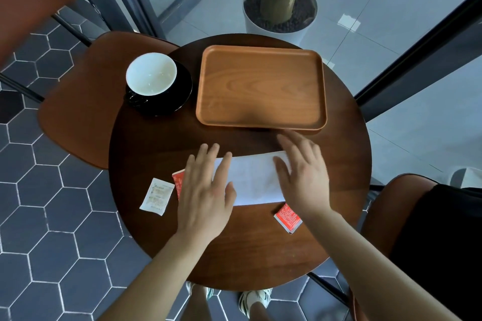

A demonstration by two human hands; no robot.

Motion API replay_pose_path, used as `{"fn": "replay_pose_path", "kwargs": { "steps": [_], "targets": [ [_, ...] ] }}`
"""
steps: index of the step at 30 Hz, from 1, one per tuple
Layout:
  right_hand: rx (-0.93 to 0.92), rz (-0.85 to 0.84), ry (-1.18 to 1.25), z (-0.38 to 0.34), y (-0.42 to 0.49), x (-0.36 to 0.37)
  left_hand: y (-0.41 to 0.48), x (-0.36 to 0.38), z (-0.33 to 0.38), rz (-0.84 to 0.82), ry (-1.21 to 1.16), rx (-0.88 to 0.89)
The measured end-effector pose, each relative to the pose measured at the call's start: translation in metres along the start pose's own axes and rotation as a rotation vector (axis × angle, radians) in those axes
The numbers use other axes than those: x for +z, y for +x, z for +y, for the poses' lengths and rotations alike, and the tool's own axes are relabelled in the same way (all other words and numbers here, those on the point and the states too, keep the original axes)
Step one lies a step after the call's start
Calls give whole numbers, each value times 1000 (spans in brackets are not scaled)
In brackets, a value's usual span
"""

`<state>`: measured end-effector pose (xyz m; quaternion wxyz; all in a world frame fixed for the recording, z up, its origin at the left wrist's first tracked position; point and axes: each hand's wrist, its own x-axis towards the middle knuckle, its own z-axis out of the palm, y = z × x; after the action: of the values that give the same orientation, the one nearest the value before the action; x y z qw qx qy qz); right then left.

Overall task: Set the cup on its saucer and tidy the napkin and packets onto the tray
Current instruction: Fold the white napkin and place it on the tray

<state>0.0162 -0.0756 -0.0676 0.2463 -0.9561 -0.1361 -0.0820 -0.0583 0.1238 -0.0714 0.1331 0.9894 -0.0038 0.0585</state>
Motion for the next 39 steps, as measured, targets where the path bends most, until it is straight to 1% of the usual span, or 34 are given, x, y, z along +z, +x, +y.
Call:
{"fn": "replay_pose_path", "kwargs": {
  "steps": [2,4,6,9,15,19,22,26,32,39],
  "targets": [
    [-160,-102,-71,-7,-7,5,0,6,-1,-97,65,39],
    [-238,-244,-169,-11,-14,14,2,12,-4,-165,114,32],
    [-268,-363,-260,-8,-20,22,4,20,-8,-219,142,24],
    [-260,-452,-336,5,-27,30,2,32,-12,-266,171,29],
    [-243,-476,-353,7,-27,30,1,38,-14,-275,157,31],
    [-182,-472,-379,9,-26,29,3,40,-15,-273,165,26],
    [-180,-491,-381,7,-26,26,2,40,-15,-281,174,30],
    [-175,-438,-372,8,-24,24,4,41,-15,-287,170,26],
    [-181,-485,-384,16,-23,25,2,41,-16,-275,177,35],
    [-120,-447,-388,29,-30,22,4,42,-15,-279,171,28]
  ]
}}
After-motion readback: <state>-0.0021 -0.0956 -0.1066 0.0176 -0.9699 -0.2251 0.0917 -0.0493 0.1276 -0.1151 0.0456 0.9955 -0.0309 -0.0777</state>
